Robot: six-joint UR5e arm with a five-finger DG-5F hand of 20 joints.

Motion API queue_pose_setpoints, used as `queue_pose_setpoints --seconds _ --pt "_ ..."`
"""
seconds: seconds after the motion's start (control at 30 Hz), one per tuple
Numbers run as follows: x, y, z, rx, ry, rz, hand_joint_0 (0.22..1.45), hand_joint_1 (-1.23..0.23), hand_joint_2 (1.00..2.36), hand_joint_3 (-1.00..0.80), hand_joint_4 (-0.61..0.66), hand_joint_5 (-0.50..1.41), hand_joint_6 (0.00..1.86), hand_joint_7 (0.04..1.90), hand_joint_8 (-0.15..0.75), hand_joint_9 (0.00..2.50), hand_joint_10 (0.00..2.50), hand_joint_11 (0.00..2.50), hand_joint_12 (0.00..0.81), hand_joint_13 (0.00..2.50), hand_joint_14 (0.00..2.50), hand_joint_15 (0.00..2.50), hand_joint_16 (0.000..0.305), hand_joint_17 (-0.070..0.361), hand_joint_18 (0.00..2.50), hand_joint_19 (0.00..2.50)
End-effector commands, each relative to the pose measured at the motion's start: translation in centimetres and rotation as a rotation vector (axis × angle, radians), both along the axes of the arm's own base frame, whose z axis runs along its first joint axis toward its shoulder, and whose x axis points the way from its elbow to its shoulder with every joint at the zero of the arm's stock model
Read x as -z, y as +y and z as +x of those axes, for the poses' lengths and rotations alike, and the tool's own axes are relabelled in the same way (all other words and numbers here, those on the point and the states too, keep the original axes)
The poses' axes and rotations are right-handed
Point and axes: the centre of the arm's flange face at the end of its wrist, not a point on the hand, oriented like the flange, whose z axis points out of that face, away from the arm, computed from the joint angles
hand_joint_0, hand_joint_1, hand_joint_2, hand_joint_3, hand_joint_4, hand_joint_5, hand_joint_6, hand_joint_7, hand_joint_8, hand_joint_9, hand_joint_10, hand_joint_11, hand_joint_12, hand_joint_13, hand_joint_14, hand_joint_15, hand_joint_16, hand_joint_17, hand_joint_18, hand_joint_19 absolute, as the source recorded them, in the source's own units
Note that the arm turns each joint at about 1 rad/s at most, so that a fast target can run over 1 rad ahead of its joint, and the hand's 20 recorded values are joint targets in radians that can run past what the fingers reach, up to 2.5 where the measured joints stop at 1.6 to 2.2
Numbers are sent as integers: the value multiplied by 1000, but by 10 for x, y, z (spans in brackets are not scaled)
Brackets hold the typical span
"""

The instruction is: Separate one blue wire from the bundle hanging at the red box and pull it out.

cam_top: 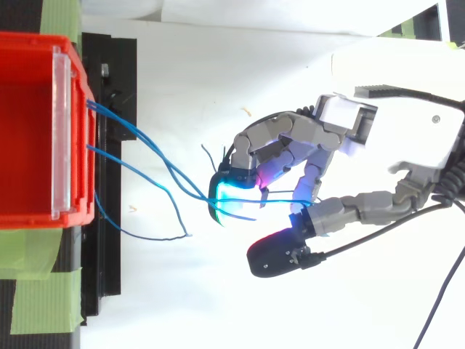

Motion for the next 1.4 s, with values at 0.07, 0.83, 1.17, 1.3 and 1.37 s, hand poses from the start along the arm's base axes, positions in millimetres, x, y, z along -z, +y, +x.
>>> queue_pose_setpoints --seconds 0.07,0.83,1.17,1.3,1.37 --pt "0 0 0 0 0 0 793 -854 1005 -452 161 -235 797 993 303 823 21 814 324 1416 18 1345 50 114 523 375" --pt "0 0 0 1 0 -12 665 -619 1022 -252 191 -143 559 1315 362 1040 22 818 332 1450 20 1322 53 120 578 424" --pt "0 0 0 1 0 -13 716 -665 1028 -192 204 -144 581 1245 360 1094 21 885 318 1476 19 1362 50 113 598 444" --pt "0 0 0 1 0 -12 746 -697 1029 -178 203 -147 589 1246 356 1098 24 896 316 1481 18 1380 49 110 586 461" --pt "0 0 0 1 0 -12 768 -751 1029 -180 184 -164 638 1195 348 1081 22 915 310 1482 17 1404 48 109 576 476"
